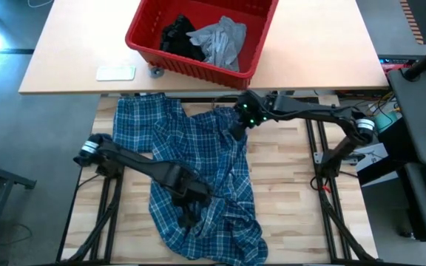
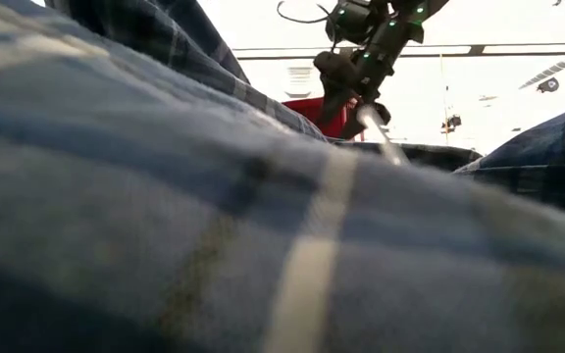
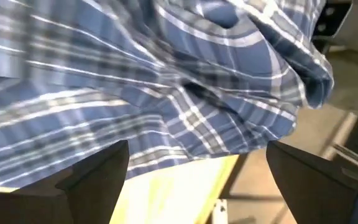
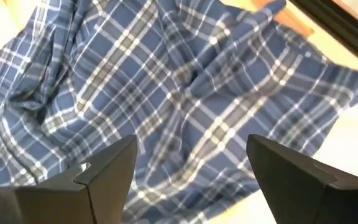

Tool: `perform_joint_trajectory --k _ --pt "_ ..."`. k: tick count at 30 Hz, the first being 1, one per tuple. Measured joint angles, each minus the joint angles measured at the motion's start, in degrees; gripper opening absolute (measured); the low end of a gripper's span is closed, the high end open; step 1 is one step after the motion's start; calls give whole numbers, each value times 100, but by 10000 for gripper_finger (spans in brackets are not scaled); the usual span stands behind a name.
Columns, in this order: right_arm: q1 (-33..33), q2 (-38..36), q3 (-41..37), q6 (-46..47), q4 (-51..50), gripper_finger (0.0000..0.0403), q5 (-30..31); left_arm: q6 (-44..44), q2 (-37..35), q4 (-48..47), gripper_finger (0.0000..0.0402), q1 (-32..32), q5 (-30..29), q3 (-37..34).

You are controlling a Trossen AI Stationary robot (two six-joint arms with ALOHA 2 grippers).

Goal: Fold Laundry from Bin
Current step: Fold the blue patterned long sleeve shirt

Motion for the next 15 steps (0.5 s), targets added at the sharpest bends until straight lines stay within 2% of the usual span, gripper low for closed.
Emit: perform_joint_trajectory --k 8,15 --pt "102 -379 -866 77 333 306 8 -258 -896 52 361 210 -1651 -38" --pt "276 -836 -1536 160 1154 299 12 -128 -1122 815 361 505 -1992 -178"
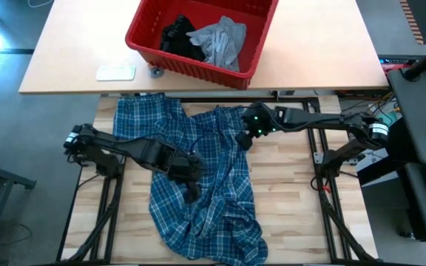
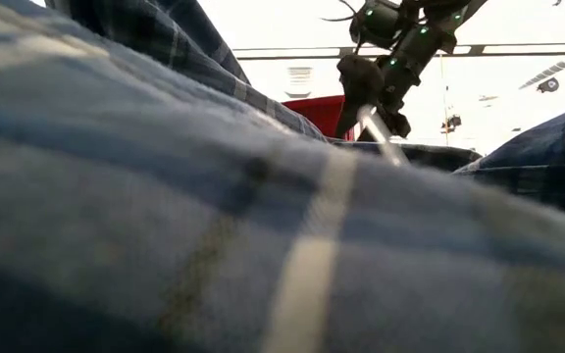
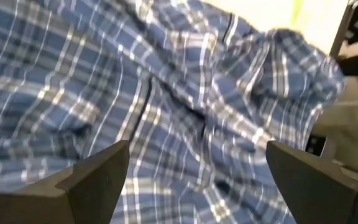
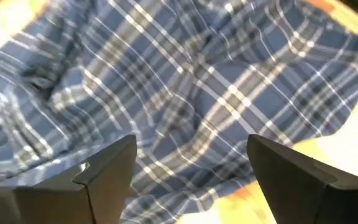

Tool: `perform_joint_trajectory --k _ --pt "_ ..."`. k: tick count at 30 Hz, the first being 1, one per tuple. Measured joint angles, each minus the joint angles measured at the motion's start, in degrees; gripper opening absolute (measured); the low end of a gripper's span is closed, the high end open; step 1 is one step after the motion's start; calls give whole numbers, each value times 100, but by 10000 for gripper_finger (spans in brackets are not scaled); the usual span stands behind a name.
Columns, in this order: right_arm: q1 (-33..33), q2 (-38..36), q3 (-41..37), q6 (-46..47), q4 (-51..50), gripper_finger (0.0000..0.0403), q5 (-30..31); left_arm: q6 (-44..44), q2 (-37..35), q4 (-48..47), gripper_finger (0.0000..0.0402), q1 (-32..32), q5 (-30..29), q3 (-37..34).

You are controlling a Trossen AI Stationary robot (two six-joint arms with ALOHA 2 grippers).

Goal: Fold Laundry from Bin
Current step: Fold the blue patterned long sleeve shirt

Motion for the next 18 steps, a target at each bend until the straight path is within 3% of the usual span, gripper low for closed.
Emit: perform_joint_trajectory --k 8,14,18 --pt "-7 -484 -413 40 325 293 26 15 1 1688 361 189 -161 -1002" --pt "-56 -552 -780 -1114 621 281 45 -178 143 3362 361 121 389 -1924" --pt "-357 -216 -864 -1348 886 244 -52 -486 272 4093 361 98 421 -2296"
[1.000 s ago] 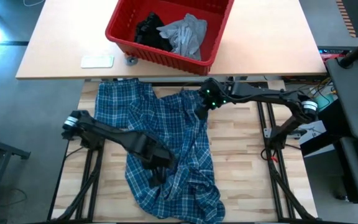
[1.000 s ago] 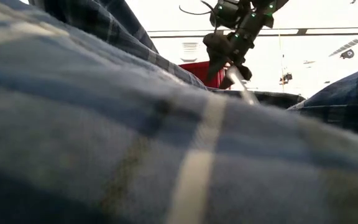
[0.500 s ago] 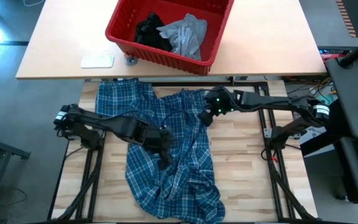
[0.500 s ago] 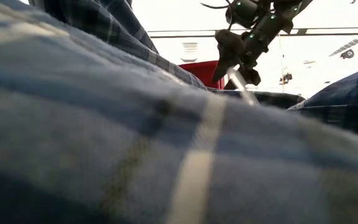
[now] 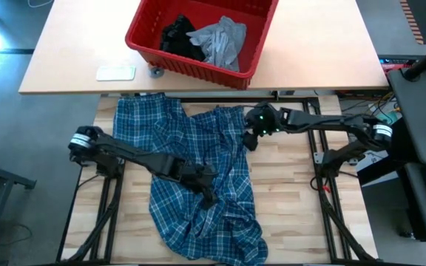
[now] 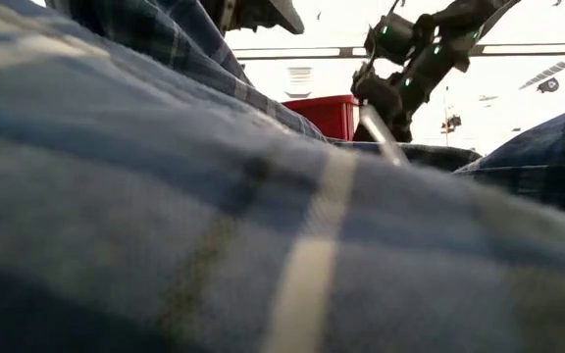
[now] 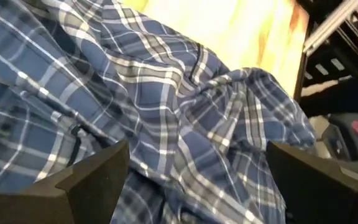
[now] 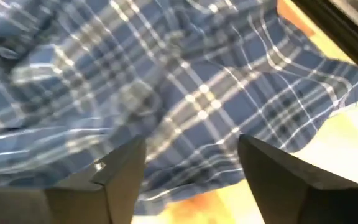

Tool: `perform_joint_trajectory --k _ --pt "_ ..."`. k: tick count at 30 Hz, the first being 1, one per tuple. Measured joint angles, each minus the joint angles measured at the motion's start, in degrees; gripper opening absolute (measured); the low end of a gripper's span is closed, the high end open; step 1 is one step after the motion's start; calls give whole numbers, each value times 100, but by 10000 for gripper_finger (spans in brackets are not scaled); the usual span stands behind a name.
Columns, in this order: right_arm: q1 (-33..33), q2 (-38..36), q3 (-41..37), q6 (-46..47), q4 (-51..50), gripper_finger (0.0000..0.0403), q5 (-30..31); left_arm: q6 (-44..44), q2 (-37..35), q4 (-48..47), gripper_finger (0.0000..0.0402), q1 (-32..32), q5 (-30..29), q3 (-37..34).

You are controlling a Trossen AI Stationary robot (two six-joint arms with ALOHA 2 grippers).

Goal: Fold Laundry from Bin
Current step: Fold the blue patterned long sleeve shirt

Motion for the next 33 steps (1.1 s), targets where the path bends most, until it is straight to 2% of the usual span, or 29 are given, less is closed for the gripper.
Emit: perform_joint_trajectory --k 3,7,10,11,18,20,23,28,33 --pt "-178 344 66 -341 117 195 -135 -82 180 318 361 -14 -9 -136" --pt "-404 911 269 -845 313 102 -134 -108 500 660 361 -14 -11 -114" --pt "-603 1439 434 -817 405 29 -111 -201 793 652 361 -14 104 -65" --pt "-658 1623 503 -759 419 21 -113 -262 862 618 361 -29 212 -74" --pt "-1022 2780 1250 -680 133 9 69 -554 1174 362 361 -190 837 -194" --pt "-1187 2957 1545 -670 -124 9 270 -603 1226 414 361 -219 940 -192" --pt "-1334 2986 1742 -787 -386 9 140 -639 1274 500 361 -250 928 -192" --pt "-1203 2143 1630 -948 -363 9 -6 -542 987 400 361 -4 893 -137" --pt "-642 854 841 -780 -184 9 -583 33 405 120 361 455 629 48"
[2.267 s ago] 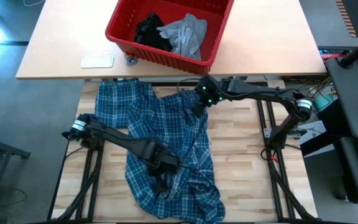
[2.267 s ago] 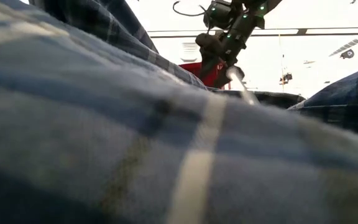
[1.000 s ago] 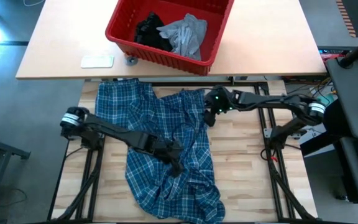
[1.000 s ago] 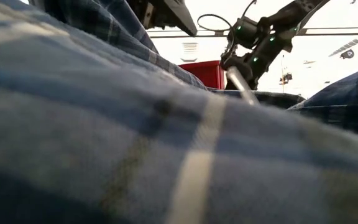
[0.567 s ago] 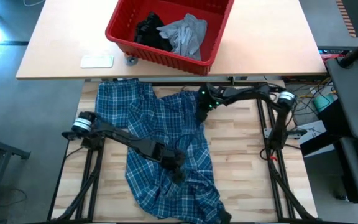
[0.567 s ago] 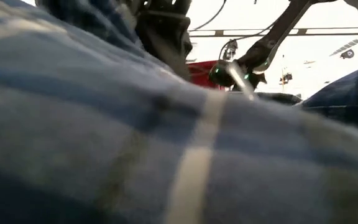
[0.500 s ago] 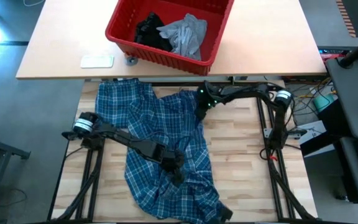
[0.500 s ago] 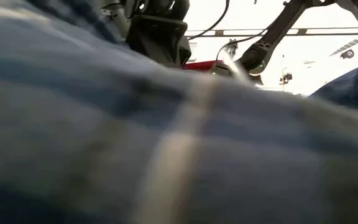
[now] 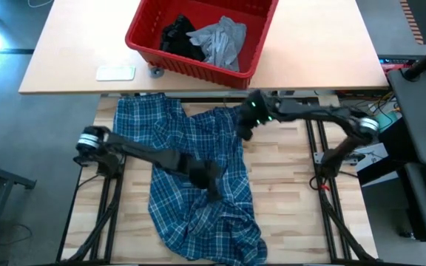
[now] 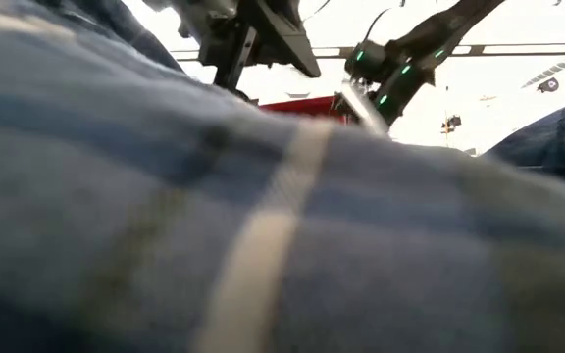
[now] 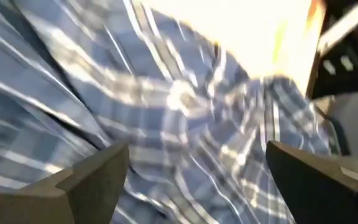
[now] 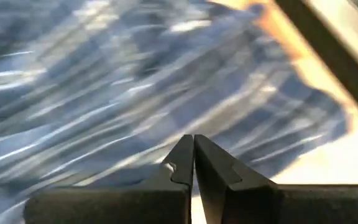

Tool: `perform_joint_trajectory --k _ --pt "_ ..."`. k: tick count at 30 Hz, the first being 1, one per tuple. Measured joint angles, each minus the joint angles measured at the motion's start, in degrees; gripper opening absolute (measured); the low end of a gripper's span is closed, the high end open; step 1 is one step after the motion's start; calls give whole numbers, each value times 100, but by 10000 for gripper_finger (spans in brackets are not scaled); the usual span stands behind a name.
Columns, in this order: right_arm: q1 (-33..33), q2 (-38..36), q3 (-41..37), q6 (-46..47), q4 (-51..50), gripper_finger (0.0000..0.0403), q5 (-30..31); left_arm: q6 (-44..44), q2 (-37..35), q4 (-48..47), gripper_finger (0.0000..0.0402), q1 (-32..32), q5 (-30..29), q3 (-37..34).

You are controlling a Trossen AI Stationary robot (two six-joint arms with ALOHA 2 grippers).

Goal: Fold Laundry from Bin
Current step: Fold the blue patterned long sleeve shirt

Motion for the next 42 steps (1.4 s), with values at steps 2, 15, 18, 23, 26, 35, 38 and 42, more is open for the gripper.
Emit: perform_joint_trajectory --k 2,15,18,23,26,35,38,42 --pt "378 -531 -422 134 172 9 -24 259 -206 -50 361 249 -219 3" --pt "3487 -1341 -2557 1680 1987 9 533 1689 573 405 361 1784 -2941 -22" --pt "3826 -1046 -2623 2145 2426 9 625 1703 906 731 361 1934 -3471 -22" --pt "4279 -406 -2461 2373 2612 9 622 1784 1441 593 361 2130 -4133 196" --pt "4530 -1 -2369 2401 2566 9 619 1800 1791 86 361 2282 -4350 518" --pt "4877 243 -2329 3077 1982 9 320 2076 2188 -1258 338 2569 -4698 1575" --pt "4884 -210 -2359 3077 1632 9 307 2271 2017 -1717 326 2639 -4887 1812" --pt "4884 -1065 -2350 2966 1225 9 420 2342 1546 -2309 313 2694 -5058 1972"
